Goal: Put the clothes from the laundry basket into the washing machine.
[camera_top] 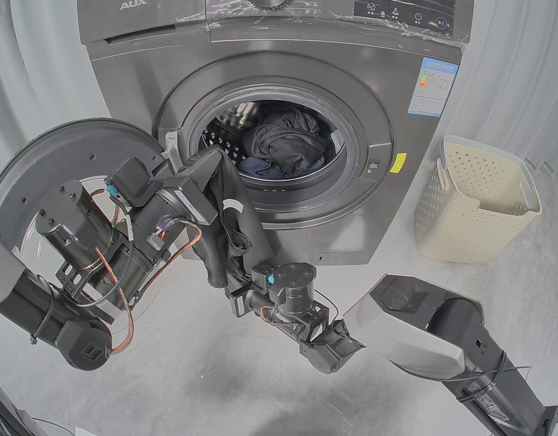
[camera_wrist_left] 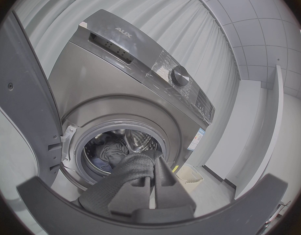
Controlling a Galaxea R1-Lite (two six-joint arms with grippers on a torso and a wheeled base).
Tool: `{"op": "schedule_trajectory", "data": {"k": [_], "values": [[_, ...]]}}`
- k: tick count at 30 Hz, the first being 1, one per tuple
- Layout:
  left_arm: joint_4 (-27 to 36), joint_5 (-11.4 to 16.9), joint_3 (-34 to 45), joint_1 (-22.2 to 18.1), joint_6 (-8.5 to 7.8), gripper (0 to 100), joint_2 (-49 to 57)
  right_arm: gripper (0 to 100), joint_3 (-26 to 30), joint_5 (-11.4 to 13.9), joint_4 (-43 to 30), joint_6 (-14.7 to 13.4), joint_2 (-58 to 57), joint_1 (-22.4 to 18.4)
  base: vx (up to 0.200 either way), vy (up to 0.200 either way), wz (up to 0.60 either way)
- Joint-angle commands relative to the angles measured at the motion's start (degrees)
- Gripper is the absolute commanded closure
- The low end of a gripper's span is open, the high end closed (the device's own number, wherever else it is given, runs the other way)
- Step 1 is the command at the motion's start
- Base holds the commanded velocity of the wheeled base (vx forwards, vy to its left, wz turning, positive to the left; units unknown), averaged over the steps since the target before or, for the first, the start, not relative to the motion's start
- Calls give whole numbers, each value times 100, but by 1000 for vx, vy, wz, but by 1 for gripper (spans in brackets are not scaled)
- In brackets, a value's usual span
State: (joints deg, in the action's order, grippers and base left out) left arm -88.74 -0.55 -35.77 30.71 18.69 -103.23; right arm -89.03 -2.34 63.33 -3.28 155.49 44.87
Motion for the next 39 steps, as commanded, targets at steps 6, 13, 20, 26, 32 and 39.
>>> {"op": "schedule_trajectory", "data": {"k": [6,13,20,26,32,39], "values": [[5,37,-18,-329,-6,100,-22,100,2917,76,470,12,-2532,-40,0,0,0],[5,81,-9,-513,-6,100,-4,100,4579,287,751,12,-4009,-154,0,0,0],[5,81,52,-557,-6,100,31,100,5440,304,962,12,-4870,-761,0,0,0],[5,90,211,-592,-14,100,154,100,5800,287,1437,-68,-5468,-1209,0,0,0],[-12,283,527,-531,-23,100,409,100,5475,243,1577,-217,-5644,-1543,0,0,0],[-12,573,791,-531,-32,100,717,100,5220,129,1612,-226,-5661,-1543,0,0,0]]}}
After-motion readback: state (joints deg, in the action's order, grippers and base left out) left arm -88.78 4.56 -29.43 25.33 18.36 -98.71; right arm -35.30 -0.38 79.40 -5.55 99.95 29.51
